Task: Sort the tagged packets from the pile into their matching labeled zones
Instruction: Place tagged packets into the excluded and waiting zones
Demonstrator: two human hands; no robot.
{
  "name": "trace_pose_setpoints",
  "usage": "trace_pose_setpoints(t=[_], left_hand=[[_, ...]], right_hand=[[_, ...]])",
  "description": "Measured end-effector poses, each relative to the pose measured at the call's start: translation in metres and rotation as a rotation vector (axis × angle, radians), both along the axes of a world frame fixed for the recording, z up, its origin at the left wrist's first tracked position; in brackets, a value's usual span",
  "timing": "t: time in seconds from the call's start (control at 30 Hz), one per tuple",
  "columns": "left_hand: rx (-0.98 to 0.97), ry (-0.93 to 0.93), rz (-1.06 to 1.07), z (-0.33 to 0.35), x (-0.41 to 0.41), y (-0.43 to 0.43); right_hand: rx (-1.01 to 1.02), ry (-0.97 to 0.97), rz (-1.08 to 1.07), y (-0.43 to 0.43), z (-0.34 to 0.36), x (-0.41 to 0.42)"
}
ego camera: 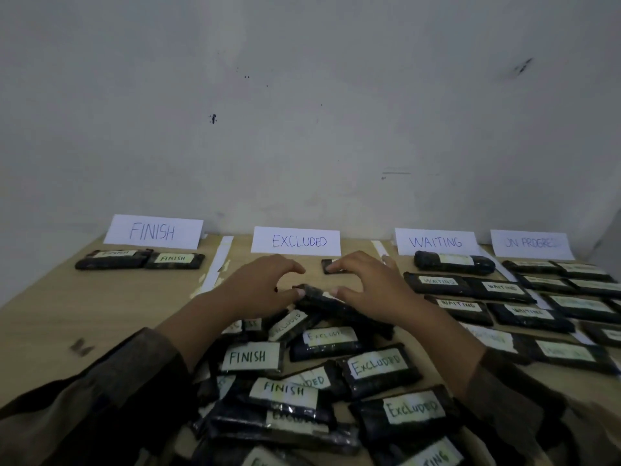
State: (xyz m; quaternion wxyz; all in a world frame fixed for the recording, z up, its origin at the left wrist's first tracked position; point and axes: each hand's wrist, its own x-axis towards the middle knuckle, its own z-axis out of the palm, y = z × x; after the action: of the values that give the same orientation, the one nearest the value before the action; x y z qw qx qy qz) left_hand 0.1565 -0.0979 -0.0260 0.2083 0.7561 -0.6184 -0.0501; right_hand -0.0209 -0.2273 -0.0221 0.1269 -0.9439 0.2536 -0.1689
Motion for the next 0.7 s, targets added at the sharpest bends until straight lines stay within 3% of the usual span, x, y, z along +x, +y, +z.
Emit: trace_pose_setpoints(t=[0.27, 0.5, 0.7], left_hand=[[0.015, -0.1, -0.138, -0.003, -0.041, 0.04], [0.1, -0.118, -0.214, -0.01, -0.073, 0.053], [0.121, -0.132, -0.225, -0.016, -0.092, 0.048]], right_hand=[[-0.053, 0.064, 0.104, 0.043, -0.011, -0.04], [-0.003, 0.157, 0.039, 0.051, -0.019, -0.073], [-0.106, 0.297, 0.017, 0.053, -0.029, -0.085]])
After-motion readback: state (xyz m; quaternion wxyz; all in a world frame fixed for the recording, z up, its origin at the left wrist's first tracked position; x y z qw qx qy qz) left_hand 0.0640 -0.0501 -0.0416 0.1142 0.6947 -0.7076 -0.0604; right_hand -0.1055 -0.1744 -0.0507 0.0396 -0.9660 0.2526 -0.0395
